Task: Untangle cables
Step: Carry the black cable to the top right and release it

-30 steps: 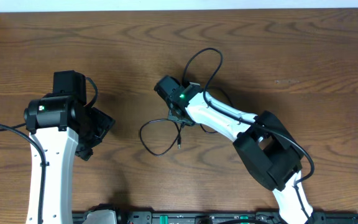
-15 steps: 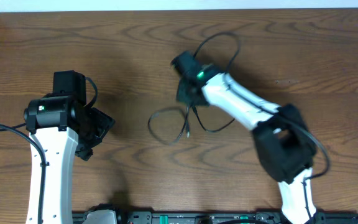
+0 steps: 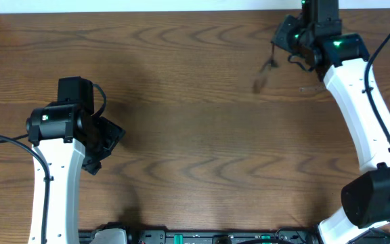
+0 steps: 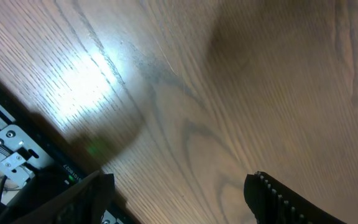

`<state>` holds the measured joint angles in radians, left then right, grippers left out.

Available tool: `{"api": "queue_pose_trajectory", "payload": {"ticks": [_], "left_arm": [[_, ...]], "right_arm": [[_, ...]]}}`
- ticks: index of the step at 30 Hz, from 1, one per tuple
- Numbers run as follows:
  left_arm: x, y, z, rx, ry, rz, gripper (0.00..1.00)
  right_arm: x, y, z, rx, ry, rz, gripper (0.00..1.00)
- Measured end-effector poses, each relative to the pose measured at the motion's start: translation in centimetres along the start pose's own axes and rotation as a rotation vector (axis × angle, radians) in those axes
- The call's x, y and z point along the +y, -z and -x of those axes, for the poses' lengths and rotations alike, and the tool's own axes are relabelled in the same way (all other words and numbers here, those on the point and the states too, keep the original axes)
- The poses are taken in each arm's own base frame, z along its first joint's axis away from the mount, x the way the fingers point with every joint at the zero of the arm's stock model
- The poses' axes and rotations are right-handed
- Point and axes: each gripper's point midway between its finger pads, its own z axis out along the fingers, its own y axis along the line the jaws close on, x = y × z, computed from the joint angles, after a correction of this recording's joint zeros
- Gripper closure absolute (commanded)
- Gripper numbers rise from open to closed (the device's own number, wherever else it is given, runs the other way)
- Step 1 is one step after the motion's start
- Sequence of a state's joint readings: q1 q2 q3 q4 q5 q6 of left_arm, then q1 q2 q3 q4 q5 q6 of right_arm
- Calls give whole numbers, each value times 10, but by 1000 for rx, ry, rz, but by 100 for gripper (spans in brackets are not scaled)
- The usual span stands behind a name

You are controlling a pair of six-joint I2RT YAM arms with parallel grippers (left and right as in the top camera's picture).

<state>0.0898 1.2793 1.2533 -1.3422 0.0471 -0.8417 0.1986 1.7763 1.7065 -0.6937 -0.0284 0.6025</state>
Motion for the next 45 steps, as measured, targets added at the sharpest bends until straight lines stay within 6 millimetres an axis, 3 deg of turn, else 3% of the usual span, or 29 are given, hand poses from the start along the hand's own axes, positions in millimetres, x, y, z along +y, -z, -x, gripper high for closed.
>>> {"api": "queue_pose_trajectory", "payload": {"ticks": [4,9,11,15,19,27,30,35,45], "left_arm": [[0,0,0,0,16,-1,27],[0,0,0,0,23,-1,27],[0,0,0,0,23,-1,27],[0,0,0,0,23,0,27],[0,0,0,0,23,-1,27],[0,0,0,0,23,0,27],[0,0,0,-1,23,-1,27],[0,0,0,0,23,0,27],[0,0,0,1,22,1,27]], "right_arm": [[7,0,-6,12,44,10,99],[30,0,-14,7,92,55,99],[37,1,-8,-28,101,70,99],[28,1,9,-90,90,41,99],[-8,4,43,-174,39,-37,99],[-125,23,125,-372,-79,-226,99],[-151,9,124,-332,-60,-255,99],[-160,-13,110,-255,53,-280,99],[-196,-1,115,-283,103,-497,99]]}}
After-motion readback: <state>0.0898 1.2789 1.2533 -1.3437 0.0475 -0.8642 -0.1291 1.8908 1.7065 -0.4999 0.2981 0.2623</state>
